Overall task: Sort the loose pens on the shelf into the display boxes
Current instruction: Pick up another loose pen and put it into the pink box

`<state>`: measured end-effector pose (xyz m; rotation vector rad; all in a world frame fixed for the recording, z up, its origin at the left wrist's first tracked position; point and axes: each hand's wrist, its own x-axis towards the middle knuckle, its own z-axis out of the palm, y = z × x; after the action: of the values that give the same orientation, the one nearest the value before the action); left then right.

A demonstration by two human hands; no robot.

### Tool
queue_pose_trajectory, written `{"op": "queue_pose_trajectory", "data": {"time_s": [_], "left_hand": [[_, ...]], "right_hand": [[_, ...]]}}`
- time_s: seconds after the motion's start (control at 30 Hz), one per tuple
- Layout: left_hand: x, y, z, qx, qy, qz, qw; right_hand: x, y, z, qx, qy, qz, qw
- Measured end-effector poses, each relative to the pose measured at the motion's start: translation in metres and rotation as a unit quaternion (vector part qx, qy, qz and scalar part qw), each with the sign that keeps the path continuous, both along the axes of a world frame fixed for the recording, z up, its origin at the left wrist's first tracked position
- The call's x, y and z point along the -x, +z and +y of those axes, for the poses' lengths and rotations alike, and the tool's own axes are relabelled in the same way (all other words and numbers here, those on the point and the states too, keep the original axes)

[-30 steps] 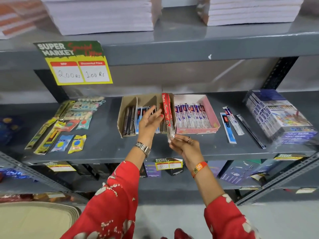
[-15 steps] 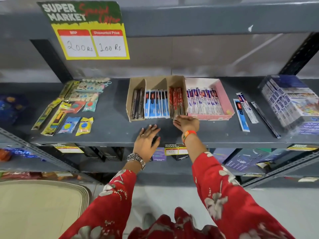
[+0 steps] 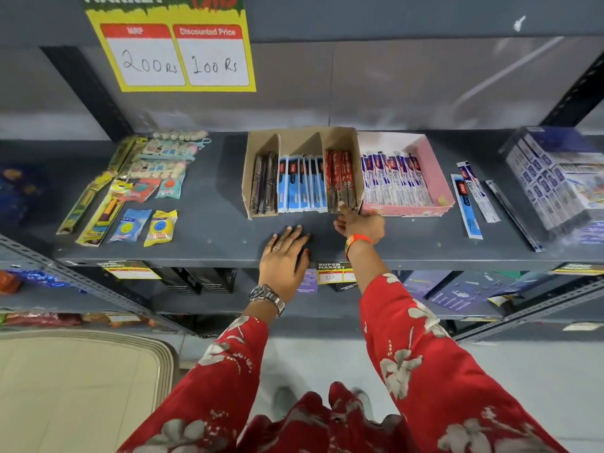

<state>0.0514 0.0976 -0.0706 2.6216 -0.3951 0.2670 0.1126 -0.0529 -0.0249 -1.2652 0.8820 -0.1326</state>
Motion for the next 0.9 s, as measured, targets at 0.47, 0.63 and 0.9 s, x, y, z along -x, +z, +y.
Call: {"op": "queue_pose_trajectory", "data": {"time_s": [0.47, 0.63, 0.9], "left_hand": [[-0.003, 0.014, -0.073, 0.017, -0.065, -0.019, 0.998], [-0.004, 0.011, -0.111, -0.037, -0.136, -0.026, 0.99], [0.0, 0.003, -0.117, -0.112, -0.118, -0.074, 0.984]], "right_hand": [[0.066, 0.0, -0.132, 0.463, 0.001, 0.014, 0.886], [0.064, 0.002, -0.183, 0.543, 0.036, 0.121, 0.83], [0.058, 0.005, -0.199, 0.592, 0.087, 0.206, 0.774]]}}
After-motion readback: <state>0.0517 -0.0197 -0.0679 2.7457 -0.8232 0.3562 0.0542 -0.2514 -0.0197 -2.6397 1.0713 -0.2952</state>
